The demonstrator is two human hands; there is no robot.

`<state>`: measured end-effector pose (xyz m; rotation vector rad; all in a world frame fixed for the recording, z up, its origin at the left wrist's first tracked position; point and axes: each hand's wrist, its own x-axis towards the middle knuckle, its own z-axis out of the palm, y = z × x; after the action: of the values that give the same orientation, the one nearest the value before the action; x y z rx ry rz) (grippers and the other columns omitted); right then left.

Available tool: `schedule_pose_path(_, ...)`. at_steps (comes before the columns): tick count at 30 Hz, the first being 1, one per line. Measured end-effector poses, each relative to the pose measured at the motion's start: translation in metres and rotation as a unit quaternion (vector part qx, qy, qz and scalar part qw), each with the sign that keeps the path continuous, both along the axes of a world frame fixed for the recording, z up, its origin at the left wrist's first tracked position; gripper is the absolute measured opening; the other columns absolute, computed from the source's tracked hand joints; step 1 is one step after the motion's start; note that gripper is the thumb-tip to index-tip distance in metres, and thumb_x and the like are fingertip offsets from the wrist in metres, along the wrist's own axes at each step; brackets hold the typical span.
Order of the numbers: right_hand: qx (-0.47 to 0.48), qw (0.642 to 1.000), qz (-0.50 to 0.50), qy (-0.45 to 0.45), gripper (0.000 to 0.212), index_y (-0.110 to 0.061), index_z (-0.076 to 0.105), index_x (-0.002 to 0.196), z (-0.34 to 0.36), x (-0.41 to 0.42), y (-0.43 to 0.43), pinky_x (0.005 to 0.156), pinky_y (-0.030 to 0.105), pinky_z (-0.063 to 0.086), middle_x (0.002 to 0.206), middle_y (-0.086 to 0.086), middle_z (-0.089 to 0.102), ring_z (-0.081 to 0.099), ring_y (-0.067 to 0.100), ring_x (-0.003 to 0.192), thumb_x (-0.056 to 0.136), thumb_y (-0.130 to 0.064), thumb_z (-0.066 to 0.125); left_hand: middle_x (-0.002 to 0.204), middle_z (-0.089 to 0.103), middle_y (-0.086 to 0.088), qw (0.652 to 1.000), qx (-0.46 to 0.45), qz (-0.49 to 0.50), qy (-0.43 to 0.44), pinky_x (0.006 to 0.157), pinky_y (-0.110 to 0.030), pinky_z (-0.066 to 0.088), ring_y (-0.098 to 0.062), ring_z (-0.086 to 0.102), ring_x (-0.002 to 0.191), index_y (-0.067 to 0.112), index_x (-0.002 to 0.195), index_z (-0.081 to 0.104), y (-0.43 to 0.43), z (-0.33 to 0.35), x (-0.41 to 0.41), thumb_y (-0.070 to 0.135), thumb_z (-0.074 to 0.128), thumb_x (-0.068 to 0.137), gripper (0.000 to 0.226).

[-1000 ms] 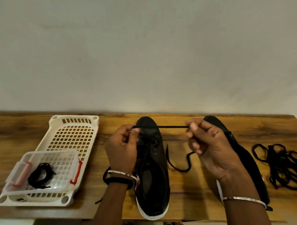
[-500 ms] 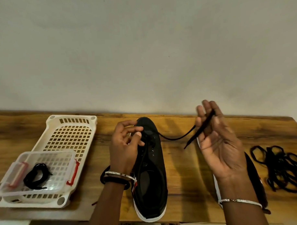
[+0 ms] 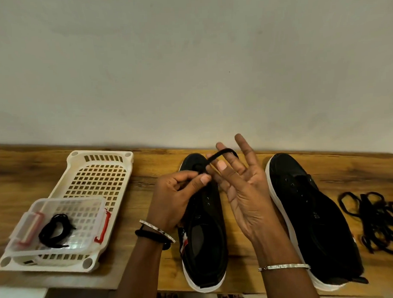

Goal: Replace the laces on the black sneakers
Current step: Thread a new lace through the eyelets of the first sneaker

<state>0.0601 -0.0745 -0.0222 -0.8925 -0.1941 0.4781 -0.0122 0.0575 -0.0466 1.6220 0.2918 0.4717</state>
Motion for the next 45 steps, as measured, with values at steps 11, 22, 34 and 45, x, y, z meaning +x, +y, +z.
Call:
schedule_pose_path(11, -0.305, 0.916, 0.144, -0.218, 0.008, -0.011, 0.078, 0.088, -0.008, -0.002, -0.007, 0.062, 0.037, 0.052, 0.079, 0.019, 0.069, 0.063, 0.032, 0.071, 0.087, -0.019, 0.078, 0.084, 0.072, -0.001, 0.999, -0.012, 0.036, -0.009, 0.085, -0.055, 0.054, -0.031, 0.065, 0.094, 0.022, 0.094, 0.081, 0.003, 0.001, 0.0, 0.036, 0.072, 0.084, 0.019)
schedule_pose_path(22, -0.266, 0.961, 0.043, -0.065, 0.011, 0.001, 0.071, 0.101, -0.012, 0.006, -0.018, 0.072, 0.031, 0.061, 0.084, 0.021, 0.075, 0.072, 0.026, 0.071, 0.09, 0.0, 0.069, 0.069, 0.061, 0.003, 0.974, 0.199, -0.043, 0.096, 0.051, -0.023, 0.044, -0.011, 0.052, 0.056, 0.024, 0.086, 0.064, 0.019, -0.006, -0.02, 0.063, 0.084, 0.059, 0.051)
schedule_pose_path(34, -0.247, 0.962, 0.109, -0.045, 0.014, 0.001, 0.07, 0.105, -0.006, -0.001, -0.012, 0.076, 0.03, 0.062, 0.091, 0.018, 0.077, 0.075, 0.031, 0.089, 0.096, -0.007, 0.062, 0.079, 0.076, -0.006, 0.981, 0.029, -0.061, 0.182, 0.066, -0.038, 0.062, -0.032, 0.074, 0.074, 0.015, 0.091, 0.077, 0.032, -0.001, -0.027, 0.016, 0.083, 0.076, 0.016)
schedule_pose_path(45, -0.386, 0.9, -0.007, -0.202, 0.005, -0.02, 0.075, 0.087, -0.029, 0.0, -0.001, 0.072, 0.033, 0.056, 0.079, 0.004, 0.071, 0.066, 0.008, 0.076, 0.09, -0.015, 0.074, 0.088, 0.077, -0.011, 0.977, -0.088, -0.031, 0.194, 0.076, -0.039, 0.062, -0.029, 0.075, 0.085, 0.013, 0.094, 0.076, 0.026, 0.0, -0.022, 0.008, 0.076, 0.083, 0.012)
